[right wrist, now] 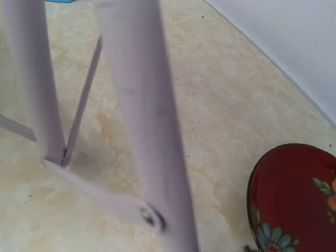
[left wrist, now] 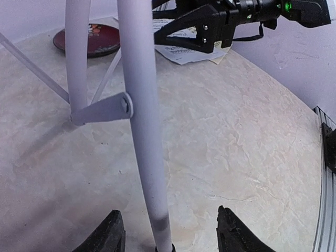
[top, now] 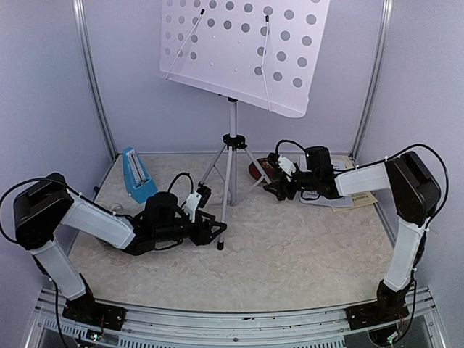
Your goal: Set up the instrument practice props
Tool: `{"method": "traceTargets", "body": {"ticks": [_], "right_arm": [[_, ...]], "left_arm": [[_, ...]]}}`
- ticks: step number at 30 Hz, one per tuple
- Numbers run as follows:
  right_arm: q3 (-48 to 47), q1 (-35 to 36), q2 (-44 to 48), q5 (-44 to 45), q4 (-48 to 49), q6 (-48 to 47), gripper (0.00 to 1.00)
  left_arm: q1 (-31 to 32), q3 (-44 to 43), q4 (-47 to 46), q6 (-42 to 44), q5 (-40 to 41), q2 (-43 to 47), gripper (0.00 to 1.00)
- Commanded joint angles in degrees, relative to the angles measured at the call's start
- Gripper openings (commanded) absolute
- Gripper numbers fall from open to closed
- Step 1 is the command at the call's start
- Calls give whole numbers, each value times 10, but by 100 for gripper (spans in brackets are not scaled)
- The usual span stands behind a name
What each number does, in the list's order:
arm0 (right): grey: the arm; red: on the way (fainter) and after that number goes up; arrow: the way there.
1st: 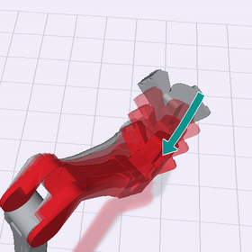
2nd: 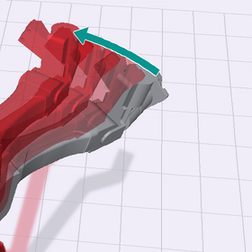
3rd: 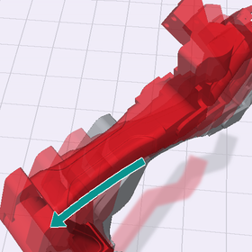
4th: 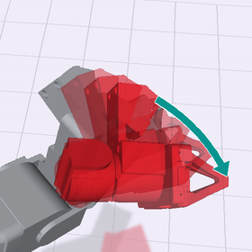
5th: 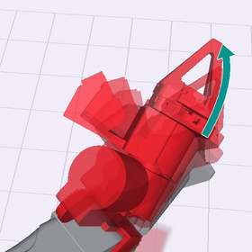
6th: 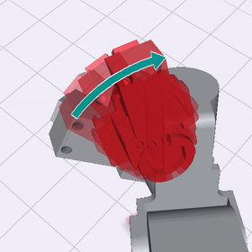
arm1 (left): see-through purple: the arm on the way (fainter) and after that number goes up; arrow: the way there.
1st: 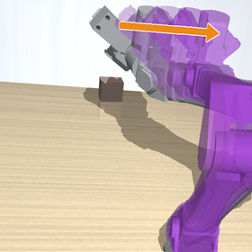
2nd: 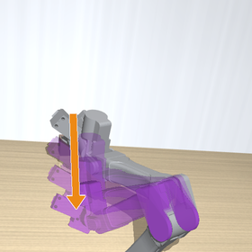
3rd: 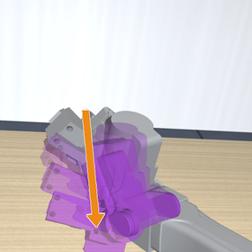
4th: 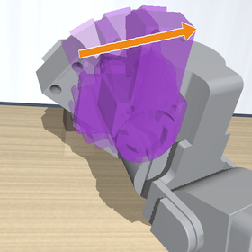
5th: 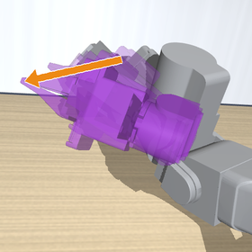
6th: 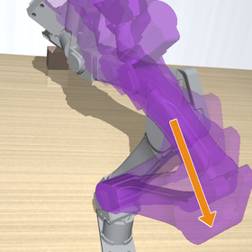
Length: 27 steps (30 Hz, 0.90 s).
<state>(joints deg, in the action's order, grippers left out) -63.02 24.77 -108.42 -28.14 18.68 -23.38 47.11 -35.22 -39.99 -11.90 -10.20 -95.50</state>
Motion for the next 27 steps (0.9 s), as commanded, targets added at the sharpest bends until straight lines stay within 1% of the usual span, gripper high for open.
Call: {"method": "traceTargets", "body": {"ticks": [1, 5, 6, 11, 16, 20, 21, 24, 27], "right_arm": [[-19, -3, -21, 1, 2, -7, 58], [-29, -3, -33, 8, 1, -11, 48], [-30, -3, -35, 10, -1, -13, 47], [-37, -3, -40, 27, -8, -25, 28], [-44, -5, -46, 39, -13, -30, 12], [-43, -7, -45, 55, -16, -36, 3], [-43, -7, -43, 60, -16, -39, 0], [-42, -12, -38, 83, -16, -46, 0], [-44, -26, -30, 87, -20, -42, 0]], "left_arm": [[7, -42, -24, -39, -33, -47, 56], [11, -69, -15, -51, -43, -78, 45], [11, -70, -15, -53, -44, -80, 42], [11, -57, -5, -61, -45, -69, 22], [11, -40, 5, -69, -37, -47, 9], [9, -21, 4, -75, -25, -30, 1], [8, -15, 5, -76, -23, -27, 0], [8, -4, 9, -84, -23, -19, 0], [8, 11, 7, -89, -24, -9, 0]]}}
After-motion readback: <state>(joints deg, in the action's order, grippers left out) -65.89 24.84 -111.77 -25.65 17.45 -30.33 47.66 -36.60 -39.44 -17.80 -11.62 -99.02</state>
